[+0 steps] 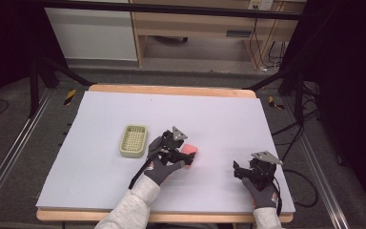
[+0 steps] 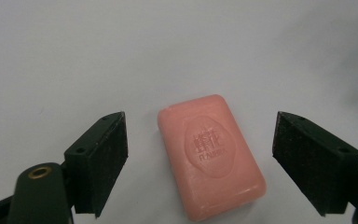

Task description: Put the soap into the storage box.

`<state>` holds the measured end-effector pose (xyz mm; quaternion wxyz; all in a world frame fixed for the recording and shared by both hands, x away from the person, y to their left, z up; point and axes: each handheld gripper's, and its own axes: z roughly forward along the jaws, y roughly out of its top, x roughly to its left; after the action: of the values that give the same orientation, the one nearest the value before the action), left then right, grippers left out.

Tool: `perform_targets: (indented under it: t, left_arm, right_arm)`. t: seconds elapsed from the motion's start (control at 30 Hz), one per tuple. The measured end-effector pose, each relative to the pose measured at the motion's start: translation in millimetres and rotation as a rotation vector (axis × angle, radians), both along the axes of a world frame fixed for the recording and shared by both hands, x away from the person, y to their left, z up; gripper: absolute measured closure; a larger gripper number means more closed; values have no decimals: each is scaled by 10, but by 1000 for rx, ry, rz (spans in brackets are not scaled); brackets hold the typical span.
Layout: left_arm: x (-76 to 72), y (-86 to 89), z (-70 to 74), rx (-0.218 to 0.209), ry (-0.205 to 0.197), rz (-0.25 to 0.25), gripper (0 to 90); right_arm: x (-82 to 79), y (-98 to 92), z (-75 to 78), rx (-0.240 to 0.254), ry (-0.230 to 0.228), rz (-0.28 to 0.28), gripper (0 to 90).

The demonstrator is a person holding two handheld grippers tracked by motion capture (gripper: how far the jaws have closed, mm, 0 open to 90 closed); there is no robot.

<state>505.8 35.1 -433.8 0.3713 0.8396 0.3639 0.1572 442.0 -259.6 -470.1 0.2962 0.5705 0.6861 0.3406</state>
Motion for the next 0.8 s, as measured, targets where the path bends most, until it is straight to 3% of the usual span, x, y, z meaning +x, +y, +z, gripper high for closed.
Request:
perform_targets:
  t: [0.8]
  left_arm:
    - [132, -222, -244, 63, 48, 11, 174]
  right_arm:
    - [6, -4, -8, -1, 10, 2, 66]
